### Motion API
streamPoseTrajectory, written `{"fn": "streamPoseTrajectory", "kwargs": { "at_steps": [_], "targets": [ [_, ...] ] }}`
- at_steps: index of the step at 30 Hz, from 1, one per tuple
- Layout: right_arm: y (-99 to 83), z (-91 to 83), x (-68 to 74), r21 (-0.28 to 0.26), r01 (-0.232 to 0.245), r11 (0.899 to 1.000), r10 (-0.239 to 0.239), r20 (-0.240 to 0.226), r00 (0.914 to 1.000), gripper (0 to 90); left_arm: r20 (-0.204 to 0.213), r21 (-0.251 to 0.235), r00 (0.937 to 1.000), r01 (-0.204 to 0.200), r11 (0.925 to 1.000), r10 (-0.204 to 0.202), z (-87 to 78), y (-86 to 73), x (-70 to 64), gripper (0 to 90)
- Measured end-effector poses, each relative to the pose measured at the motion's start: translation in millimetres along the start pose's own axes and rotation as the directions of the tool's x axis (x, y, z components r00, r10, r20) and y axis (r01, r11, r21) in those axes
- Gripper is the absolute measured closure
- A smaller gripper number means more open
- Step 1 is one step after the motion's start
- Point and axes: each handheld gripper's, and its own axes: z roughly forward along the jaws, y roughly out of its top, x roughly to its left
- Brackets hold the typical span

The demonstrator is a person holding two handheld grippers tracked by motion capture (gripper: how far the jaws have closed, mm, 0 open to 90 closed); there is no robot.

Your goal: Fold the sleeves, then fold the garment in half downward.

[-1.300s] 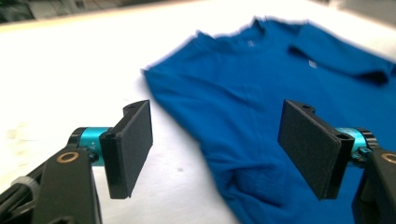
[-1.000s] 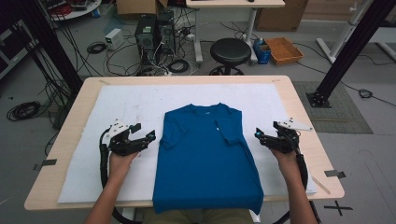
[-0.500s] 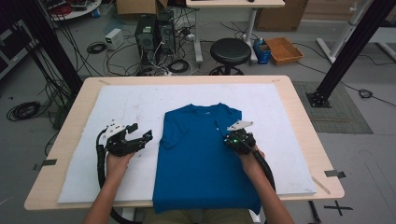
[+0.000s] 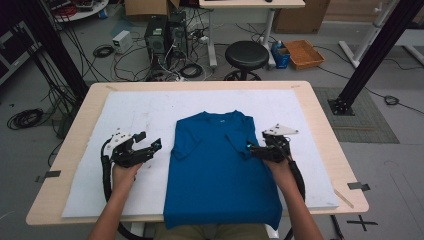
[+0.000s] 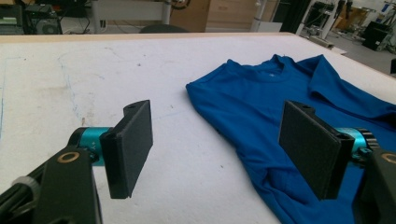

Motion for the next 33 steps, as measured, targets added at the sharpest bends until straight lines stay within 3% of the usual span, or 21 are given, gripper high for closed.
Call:
{"fn": "streamPoseTrajectory", "kwargs": {
  "at_steps": [1, 3, 4, 7, 14, 19, 23, 30, 33],
  "targets": [
    [0.0, 0.0, 0.0, 0.000, 0.000, 1.000, 0.000, 0.000, 1.0000, 25.4, 0.005, 0.001, 1.0000, -0.004, 1.0000, 0.004, -0.7, 0.1, 0.6, 26.5],
    [-1.6, -9.6, -15.2, -0.044, -0.039, 0.998, 0.041, 0.059, 0.9974, 23.8, 0.017, -0.004, 0.9999, -0.003, 1.0000, 0.003, -1.5, 0.1, 1.2, 26.5],
    [-1.6, -9.6, -15.2, -0.044, -0.039, 0.998, 0.041, 0.059, 0.9974, 23.8, 0.019, -0.006, 0.9998, -0.003, 1.0000, 0.003, -1.6, 0.1, 1.3, 26.5],
    [-5.9, -23.8, -35.0, -0.090, -0.087, 0.992, 0.097, 0.112, 0.9889, 21.5, 0.014, -0.016, 0.9999, 0.000, 0.9999, 0.000, -2.7, 0.8, 1.2, 26.5],
    [-18.7, -39.2, -61.9, -0.138, -0.167, 0.976, 0.186, 0.141, 0.9723, 21.0, 0.004, -0.027, 1.0000, 0.005, 0.9996, -0.005, -6.0, 1.5, 3.5, 26.5],
    [-19.7, -38.6, -63.4, -0.138, -0.168, 0.976, 0.187, 0.141, 0.9723, 21.0, 0.002, -0.030, 0.9999, 0.011, 0.9995, -0.011, -6.9, 1.1, 6.1, 26.5],
    [-19.4, -33.3, -60.4, -0.117, -0.147, 0.982, 0.162, 0.135, 0.9775, 21.0, -0.004, -0.020, 0.9999, 0.011, 0.9997, -0.011, -5.9, 0.6, 6.5, 26.6],
    [-19.1, -33.1, -56.5, -0.115, -0.135, 0.984, 0.149, 0.123, 0.9812, 21.0, -0.022, 0.024, 0.9996, -0.019, 0.9995, 0.020, 0.7, -0.4, 3.0, 26.7],
    [-18.5, -32.6, -55.7, -0.115, -0.130, 0.985, 0.143, 0.116, 0.9829, 21.0, -0.029, 0.049, 0.9995, -0.006, 0.9988, 0.007, 8.0, 6.0, 3.7, 26.7]
  ]
}}
